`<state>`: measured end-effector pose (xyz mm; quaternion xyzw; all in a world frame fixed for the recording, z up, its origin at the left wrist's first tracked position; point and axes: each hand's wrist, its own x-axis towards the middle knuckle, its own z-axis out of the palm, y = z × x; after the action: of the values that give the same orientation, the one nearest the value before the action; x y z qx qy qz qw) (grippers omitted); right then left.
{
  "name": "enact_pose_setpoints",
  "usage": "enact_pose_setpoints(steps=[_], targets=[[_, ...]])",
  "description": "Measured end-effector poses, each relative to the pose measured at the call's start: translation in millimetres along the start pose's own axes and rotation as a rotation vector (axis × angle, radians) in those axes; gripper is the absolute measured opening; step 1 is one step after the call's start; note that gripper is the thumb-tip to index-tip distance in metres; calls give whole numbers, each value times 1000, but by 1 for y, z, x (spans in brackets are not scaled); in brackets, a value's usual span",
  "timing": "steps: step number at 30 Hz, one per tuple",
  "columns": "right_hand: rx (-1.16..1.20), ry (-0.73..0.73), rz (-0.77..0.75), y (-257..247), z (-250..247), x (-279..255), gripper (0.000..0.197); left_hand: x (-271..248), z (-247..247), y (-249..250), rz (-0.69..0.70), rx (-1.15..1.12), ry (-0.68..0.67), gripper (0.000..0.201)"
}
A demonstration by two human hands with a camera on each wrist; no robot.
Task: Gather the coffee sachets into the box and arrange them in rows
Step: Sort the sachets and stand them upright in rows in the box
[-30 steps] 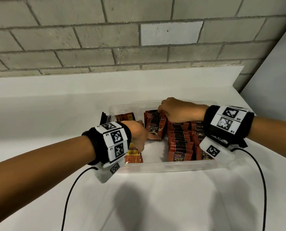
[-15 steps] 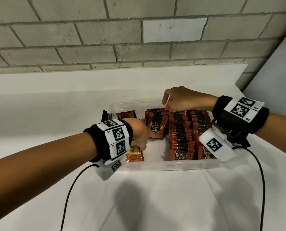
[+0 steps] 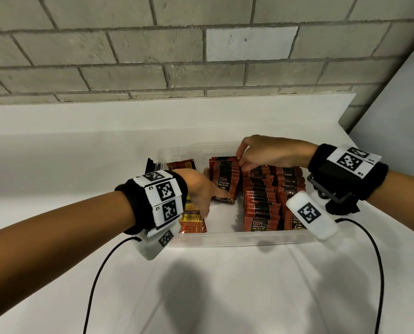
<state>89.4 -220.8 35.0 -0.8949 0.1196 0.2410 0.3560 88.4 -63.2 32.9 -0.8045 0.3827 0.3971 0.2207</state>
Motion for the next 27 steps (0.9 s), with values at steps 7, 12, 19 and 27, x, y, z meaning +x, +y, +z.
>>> enact_pose_setpoints(steps=[7,12,19,27], targets=[[14,25,-39,10,-7,5,25,1,1,-1,12,-26,-1,82],[-248,71,-110,11,-8,-6,29,4,2,-1,-12,7,-14,82],[-361,43,-200,9,-4,-8,28,7,2,-1,-3,-10,-30,80],[-404,36,-220,10,-3,-9,30,8,3,0,-12,15,-29,79]])
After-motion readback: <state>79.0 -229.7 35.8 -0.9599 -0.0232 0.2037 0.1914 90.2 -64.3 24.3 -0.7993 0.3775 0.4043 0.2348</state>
